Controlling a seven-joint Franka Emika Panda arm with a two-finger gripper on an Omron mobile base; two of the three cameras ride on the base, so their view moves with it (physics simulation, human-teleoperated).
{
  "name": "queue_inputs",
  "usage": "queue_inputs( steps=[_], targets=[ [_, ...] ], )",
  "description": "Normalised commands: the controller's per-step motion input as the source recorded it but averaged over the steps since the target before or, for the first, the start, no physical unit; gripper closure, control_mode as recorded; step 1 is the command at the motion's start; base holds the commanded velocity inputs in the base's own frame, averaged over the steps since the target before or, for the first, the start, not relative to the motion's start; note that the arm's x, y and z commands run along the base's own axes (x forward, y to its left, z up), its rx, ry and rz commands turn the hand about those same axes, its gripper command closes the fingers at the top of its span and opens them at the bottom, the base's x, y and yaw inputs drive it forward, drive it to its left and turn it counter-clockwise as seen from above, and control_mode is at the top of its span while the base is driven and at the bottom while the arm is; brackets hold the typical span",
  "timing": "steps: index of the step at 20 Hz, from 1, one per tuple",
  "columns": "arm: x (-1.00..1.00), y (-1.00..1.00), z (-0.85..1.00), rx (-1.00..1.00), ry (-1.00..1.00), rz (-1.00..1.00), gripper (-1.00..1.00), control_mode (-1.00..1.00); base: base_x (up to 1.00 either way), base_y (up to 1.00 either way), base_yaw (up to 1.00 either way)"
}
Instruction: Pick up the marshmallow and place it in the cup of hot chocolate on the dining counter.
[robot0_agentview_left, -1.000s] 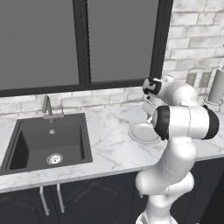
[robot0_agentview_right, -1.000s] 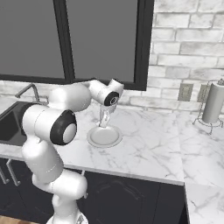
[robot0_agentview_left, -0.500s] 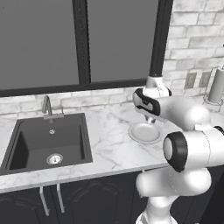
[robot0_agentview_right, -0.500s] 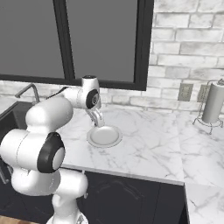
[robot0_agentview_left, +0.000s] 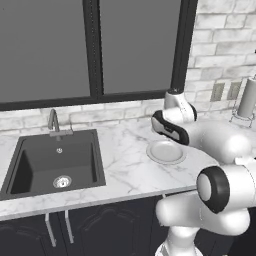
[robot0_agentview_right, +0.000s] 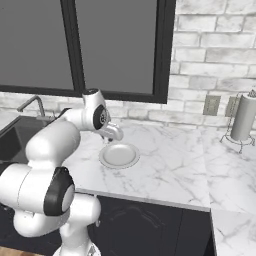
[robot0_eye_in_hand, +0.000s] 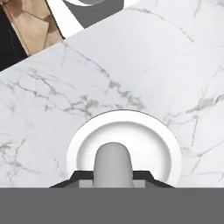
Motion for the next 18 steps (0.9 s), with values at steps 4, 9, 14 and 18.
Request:
queue_inputs(
  steps=[4,9,14,18],
  targets=[
    [-0.12,0.06,0.11,-0.04,-0.18,0.24,1.00,-1.00,0.00,0.00,0.00],
    [-0.17,0.00,0.03,0.00,-0.17,0.22,1.00,-1.00,0.00,0.00,0.00],
    [-0.35,0.00,0.08,0.00,-0.21,0.12,1.00,-1.00,0.00,0.00,0.00],
    [-0.47,0.02,0.18,0.00,-0.17,0.00,1.00,-1.00,0.00,0.00,0.00]
  ],
)
